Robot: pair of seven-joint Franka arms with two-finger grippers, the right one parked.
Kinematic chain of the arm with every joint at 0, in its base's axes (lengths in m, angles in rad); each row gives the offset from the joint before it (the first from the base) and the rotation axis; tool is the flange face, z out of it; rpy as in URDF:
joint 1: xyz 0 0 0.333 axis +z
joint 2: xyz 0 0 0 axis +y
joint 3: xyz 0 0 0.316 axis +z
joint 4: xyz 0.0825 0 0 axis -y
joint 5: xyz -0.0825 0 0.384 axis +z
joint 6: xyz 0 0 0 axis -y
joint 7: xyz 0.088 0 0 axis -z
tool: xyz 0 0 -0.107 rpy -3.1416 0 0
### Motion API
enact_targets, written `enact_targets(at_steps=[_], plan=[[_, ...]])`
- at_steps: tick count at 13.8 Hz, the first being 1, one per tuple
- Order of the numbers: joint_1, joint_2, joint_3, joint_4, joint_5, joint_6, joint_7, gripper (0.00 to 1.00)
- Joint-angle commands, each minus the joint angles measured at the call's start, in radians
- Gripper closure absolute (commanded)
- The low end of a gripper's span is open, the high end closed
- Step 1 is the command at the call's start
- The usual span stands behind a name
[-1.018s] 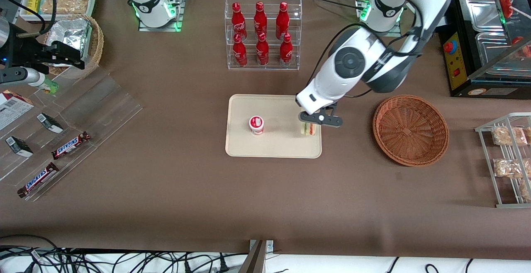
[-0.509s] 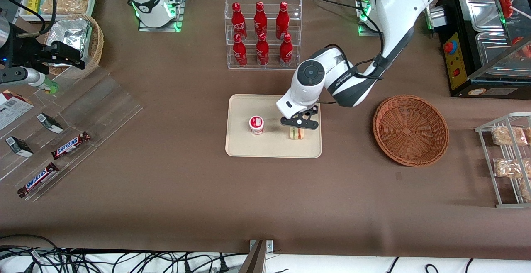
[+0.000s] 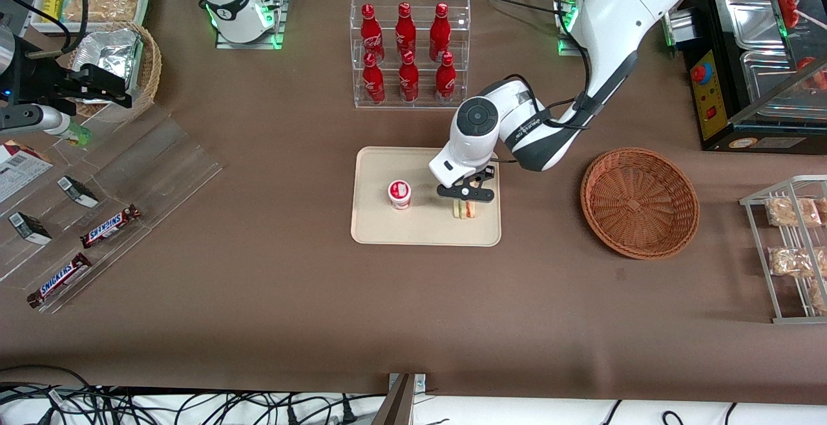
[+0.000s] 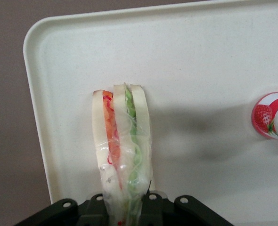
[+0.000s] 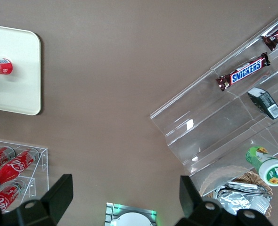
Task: Place sandwich from basket to tray
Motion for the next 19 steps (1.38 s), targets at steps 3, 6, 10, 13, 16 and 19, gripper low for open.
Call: enact_targets(at_steps=[3,6,10,13,16,19], plan=[[0.008,-0.027,-0.003,0.027,0.03,-0.001,-0.046,0.0],[0.043,-0.125,-0.009,0.029,0.006,-0.006,-0.058,0.0],[0.123,-0.315,-0.014,0.029,-0.05,-0.111,-0.173,0.0],[0.201,-0.463,-0.014,0.029,-0.178,-0.191,-0.169,0.0],[0.27,-0.544,-0.015,0.029,-0.28,-0.245,-0.094,0.0],[0.35,-0.578,-0.014,0.045,-0.375,-0.299,0.073,0.0]])
